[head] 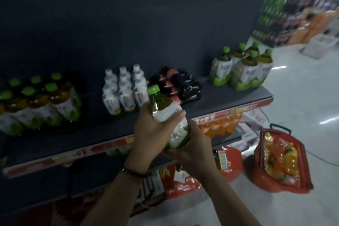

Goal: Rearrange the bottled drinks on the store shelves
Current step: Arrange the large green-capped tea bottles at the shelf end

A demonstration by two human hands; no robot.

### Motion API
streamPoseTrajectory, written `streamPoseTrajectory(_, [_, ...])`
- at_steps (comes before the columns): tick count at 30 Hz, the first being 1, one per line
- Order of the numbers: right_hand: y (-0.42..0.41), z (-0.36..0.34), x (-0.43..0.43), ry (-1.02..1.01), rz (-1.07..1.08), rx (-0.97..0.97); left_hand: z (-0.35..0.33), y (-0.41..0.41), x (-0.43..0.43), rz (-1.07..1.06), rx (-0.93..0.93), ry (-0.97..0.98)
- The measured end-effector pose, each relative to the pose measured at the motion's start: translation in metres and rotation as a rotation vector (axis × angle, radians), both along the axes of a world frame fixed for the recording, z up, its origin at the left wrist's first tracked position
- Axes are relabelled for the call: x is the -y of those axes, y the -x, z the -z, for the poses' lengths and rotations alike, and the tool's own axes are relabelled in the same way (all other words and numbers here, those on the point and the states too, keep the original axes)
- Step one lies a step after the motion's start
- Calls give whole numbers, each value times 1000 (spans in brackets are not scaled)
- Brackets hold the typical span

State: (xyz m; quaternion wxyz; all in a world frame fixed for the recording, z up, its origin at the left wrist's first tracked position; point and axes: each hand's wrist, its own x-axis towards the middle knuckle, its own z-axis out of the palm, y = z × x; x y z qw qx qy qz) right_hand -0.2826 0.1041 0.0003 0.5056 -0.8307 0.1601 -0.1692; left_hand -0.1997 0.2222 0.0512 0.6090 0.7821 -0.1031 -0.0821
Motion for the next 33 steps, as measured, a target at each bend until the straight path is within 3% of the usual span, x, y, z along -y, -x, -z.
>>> streamPoseTrajectory(2, [-3, -9, 21, -10, 9, 37, -15, -7, 31, -28, 24, -13])
streamPoseTrajectory(6, [-8, -29, 95, -191, -107, 61, -41, -23, 79, 152, 70, -23])
streamPoseTrajectory(9, [-12, -49, 154, -100, -216, -5, -50, -41, 113, 320, 85, 6])
streamPoseTrajectory(15, [-37, -44, 216, -74, 19, 40, -46, -73, 184, 461, 27, 52])
streamPoseTrajectory(19, [-61, -24, 231, -4, 237, 38, -22, -93, 235, 348, 28, -107])
streamPoseTrajectory(22, [-83, -8, 240, 72, 358, 41, -6, -116, 267, 305, 140, -257])
streamPoseTrajectory(28, [-123, 18, 278, 144, 439, -47, 25, -156, 323, 330, 172, -255])
streamPoseTrajectory(33, [-136, 40, 310, 58, 376, -168, 57, -170, 352, 339, 158, -202])
